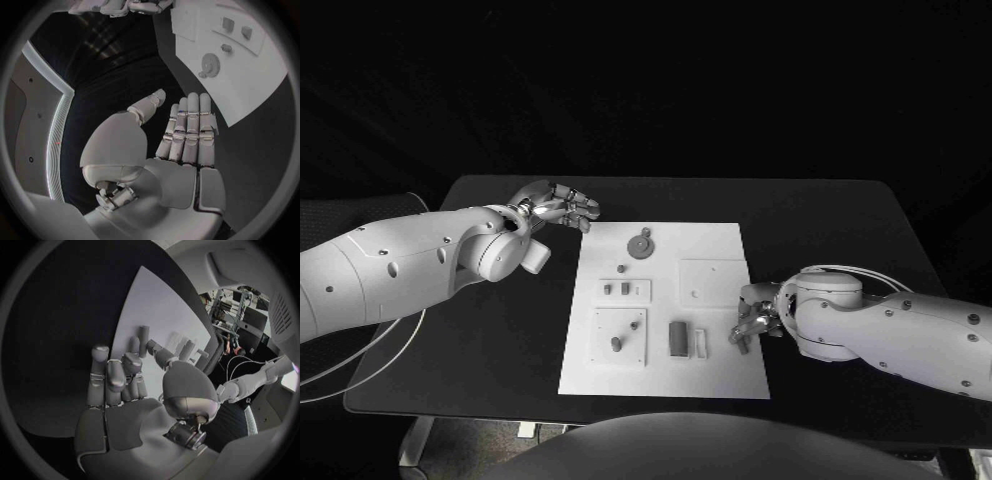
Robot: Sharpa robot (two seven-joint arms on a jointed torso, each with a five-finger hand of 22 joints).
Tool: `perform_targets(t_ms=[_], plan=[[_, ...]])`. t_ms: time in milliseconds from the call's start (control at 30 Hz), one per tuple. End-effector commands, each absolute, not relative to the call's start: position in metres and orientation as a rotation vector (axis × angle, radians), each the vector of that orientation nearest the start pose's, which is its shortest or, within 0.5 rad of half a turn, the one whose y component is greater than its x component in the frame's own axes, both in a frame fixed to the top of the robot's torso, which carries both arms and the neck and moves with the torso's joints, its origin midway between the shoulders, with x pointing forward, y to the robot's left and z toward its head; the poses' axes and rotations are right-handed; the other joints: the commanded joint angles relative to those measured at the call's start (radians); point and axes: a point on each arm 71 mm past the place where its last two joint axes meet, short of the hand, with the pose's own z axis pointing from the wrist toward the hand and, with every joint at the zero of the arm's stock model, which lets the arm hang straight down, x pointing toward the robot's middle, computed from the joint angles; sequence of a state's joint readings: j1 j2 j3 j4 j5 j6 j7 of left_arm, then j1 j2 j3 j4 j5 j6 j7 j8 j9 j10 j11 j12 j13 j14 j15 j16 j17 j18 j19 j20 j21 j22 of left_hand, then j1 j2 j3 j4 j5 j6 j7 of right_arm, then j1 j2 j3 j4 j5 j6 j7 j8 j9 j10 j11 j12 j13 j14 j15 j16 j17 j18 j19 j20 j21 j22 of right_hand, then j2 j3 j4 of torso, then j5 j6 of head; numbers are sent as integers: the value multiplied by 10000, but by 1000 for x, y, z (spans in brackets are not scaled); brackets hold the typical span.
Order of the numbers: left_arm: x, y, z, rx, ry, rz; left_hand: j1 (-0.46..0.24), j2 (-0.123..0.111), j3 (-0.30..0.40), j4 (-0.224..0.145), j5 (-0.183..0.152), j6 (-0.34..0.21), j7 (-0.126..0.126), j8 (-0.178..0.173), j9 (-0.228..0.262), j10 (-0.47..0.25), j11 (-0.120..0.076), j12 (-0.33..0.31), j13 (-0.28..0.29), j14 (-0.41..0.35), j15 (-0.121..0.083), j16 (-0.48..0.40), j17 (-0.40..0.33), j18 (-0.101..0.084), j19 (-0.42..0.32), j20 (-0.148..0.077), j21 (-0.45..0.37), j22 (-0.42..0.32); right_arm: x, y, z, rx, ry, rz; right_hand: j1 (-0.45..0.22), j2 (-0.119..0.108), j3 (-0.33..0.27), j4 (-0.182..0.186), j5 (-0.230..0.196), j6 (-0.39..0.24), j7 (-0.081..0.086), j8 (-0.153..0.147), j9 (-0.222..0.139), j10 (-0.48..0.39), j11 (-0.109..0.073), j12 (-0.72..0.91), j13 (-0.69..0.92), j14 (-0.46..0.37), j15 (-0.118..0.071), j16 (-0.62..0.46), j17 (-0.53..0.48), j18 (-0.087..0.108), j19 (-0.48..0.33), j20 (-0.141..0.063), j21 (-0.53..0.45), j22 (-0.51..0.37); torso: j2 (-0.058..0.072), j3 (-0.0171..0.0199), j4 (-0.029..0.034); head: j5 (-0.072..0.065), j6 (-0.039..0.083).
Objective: Assemble the parts on the task board
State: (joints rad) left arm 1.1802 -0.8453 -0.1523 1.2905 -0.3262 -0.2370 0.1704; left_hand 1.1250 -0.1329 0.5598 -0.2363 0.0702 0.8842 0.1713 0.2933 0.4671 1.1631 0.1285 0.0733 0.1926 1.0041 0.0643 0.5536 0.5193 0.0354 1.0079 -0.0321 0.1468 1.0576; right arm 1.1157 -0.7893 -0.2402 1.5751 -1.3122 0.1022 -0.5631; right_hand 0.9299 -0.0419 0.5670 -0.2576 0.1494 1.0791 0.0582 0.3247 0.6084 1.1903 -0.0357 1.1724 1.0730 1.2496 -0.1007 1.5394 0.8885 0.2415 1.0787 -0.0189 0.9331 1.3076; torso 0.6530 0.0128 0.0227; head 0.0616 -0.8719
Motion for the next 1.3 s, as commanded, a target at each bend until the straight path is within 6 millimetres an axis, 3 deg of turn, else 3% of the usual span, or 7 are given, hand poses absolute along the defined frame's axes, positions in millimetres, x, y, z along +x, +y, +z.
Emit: perform_targets(t_ms=[33,367,667,1300], plan=[[502,279,-250,-9462,17586,-10904,-78,48,-6,55,67,-47,9,37,-12,27,34,-23,-16,24,73,-47,12,183,-63,38,-68,13,400,-192,-325,-446,24819,2536,476,357,449,-378,26,-160,164,-34,-69,42,11,-22,-5,100,-13,17,25,203,-12,50,37,185,0,6,-6,15,3],[502,280,-250,-9461,17614,-10898,-74,49,-7,54,67,-46,9,39,-13,27,34,-23,-16,26,73,-57,25,184,-64,39,-71,18,402,-191,-312,2448,24979,4033,508,337,501,-375,16,-114,150,-5,-50,72,-3,-2,0,154,-11,32,93,203,18,47,63,190,0,1,1,-4,20],[502,279,-250,-9458,17638,-10901,-70,50,-9,53,66,-46,9,41,-15,27,34,-22,-17,28,73,-66,38,185,-65,39,-73,23,401,-183,-309,3331,24944,4571,504,331,512,-374,15,-100,144,2,-45,83,-9,4,2,162,-13,34,88,203,33,45,74,190,2,3,5,14,-8],[502,277,-251,-9448,17732,-10926,-67,53,-13,54,66,-47,9,43,-19,27,34,-21,-19,31,74,-84,63,185,-65,41,-77,32,401,-153,-318,2829,25315,5041,489,339,528,-371,14,-108,145,-3,-45,84,-9,4,2,127,-17,23,3,203,38,46,76,187,1,0,12,-15,-8]])
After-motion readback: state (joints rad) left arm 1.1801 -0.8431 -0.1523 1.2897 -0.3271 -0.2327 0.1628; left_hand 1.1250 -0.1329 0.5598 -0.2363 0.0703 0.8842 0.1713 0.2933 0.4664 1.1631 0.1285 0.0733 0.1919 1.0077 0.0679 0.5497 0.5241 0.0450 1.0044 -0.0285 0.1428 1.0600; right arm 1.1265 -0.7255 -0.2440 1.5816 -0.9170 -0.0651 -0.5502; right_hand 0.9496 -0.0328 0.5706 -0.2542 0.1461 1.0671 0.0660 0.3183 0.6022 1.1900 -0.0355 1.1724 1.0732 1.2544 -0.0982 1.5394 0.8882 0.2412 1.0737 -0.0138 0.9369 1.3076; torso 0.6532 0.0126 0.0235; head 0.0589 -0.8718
